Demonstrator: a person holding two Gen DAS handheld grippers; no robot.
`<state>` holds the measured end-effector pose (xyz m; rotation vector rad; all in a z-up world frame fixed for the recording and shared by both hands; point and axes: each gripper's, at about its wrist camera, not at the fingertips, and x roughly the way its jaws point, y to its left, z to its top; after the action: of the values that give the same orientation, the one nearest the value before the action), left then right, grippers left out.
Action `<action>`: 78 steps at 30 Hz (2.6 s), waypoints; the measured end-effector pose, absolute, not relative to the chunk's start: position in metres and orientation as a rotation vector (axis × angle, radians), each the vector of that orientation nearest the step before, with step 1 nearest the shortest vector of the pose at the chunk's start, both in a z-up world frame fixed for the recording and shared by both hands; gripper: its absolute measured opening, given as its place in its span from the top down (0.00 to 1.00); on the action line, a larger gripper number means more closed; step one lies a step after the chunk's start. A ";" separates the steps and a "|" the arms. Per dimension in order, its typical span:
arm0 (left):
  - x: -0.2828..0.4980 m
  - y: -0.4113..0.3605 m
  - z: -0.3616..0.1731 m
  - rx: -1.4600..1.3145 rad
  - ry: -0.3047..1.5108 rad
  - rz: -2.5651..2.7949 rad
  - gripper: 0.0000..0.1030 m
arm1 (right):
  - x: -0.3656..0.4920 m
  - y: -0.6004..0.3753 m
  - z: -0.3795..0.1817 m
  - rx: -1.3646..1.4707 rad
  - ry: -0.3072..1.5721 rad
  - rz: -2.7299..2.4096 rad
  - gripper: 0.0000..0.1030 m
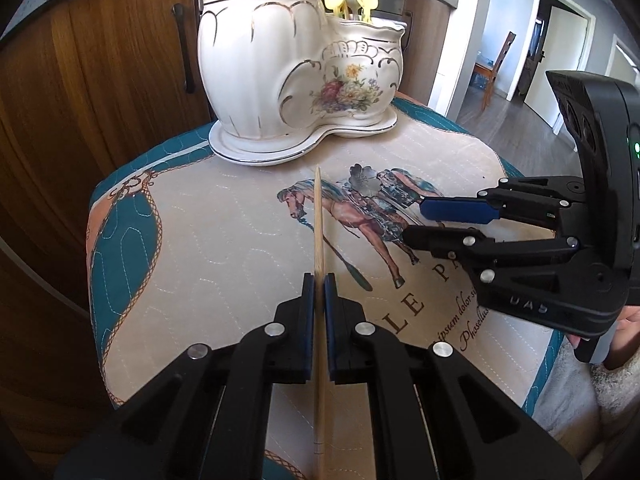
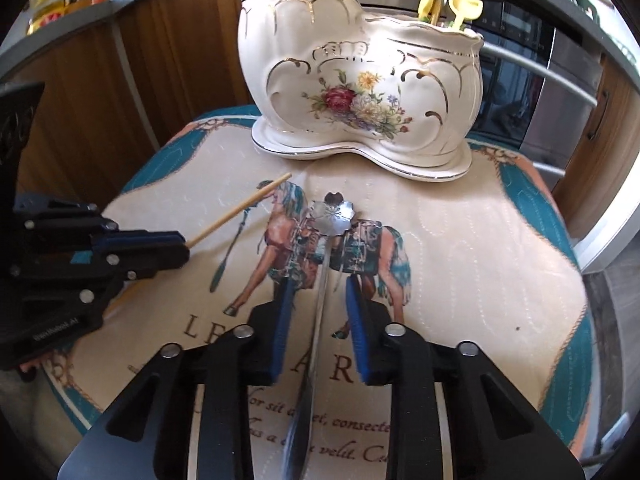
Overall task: Organize utensils
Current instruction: 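Grasp the chopstick with the left tool while the right tool grasps the silver spoon, then lift the chopstick and silver spoon and carry both over the holder, then lower the chopstick and silver spoon into the holder cups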
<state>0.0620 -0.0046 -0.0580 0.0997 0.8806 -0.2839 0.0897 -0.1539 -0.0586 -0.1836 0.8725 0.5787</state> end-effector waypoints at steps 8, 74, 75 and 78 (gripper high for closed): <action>0.063 -0.006 -0.063 0.101 0.892 -0.282 0.95 | 0.090 -0.162 -0.059 -0.136 0.862 0.572 0.96; 0.177 0.054 0.068 -0.272 0.100 -0.378 0.95 | 0.210 -0.192 0.056 0.281 0.181 0.569 0.96; 0.172 0.054 0.068 -0.259 0.100 -0.381 0.95 | 0.209 -0.192 0.055 0.280 0.177 0.564 0.96; 0.163 0.054 0.068 -0.231 0.110 -0.387 0.95 | 0.209 -0.193 0.054 0.287 0.171 0.552 0.96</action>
<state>0.1635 0.0540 0.0679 -0.2308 0.1105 -0.3869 0.2090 -0.1930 0.0539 0.2868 0.1712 0.5520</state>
